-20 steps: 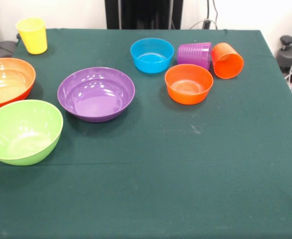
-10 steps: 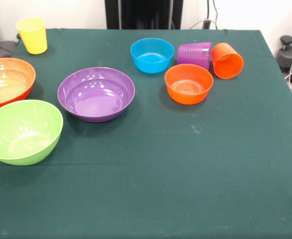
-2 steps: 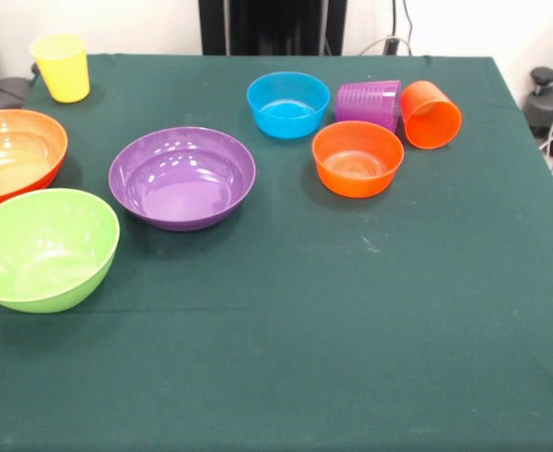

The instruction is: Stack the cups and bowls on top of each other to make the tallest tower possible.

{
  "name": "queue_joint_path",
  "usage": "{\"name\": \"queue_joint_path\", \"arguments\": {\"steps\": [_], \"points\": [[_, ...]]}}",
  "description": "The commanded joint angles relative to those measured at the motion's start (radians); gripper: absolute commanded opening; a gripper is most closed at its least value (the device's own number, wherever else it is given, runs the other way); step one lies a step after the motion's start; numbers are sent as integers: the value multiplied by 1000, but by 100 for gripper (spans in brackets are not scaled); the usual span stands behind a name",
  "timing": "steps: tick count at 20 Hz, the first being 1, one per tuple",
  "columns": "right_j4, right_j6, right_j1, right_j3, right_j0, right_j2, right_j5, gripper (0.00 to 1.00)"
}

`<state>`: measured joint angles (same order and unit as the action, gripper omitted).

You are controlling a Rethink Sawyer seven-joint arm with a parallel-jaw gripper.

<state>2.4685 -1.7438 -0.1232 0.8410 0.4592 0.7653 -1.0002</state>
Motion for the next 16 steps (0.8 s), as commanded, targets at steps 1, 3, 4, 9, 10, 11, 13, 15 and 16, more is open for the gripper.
{"name": "queue_joint_path", "arguments": {"steps": [1,3,4,9,10,11,13,15,16], "points": [[-40,404,-25,129,35,-169,45,100],[-34,434,-36,142,48,-180,49,100],[-33,442,-39,146,52,-185,50,100],[-16,452,-36,108,92,-210,22,100],[-7,444,-23,83,105,-215,13,100],[-5,444,-17,77,111,-217,14,100],[-2,443,-5,60,123,-220,7,100],[0,436,10,39,136,-224,2,100],[2,435,16,32,140,-226,1,100]]}}
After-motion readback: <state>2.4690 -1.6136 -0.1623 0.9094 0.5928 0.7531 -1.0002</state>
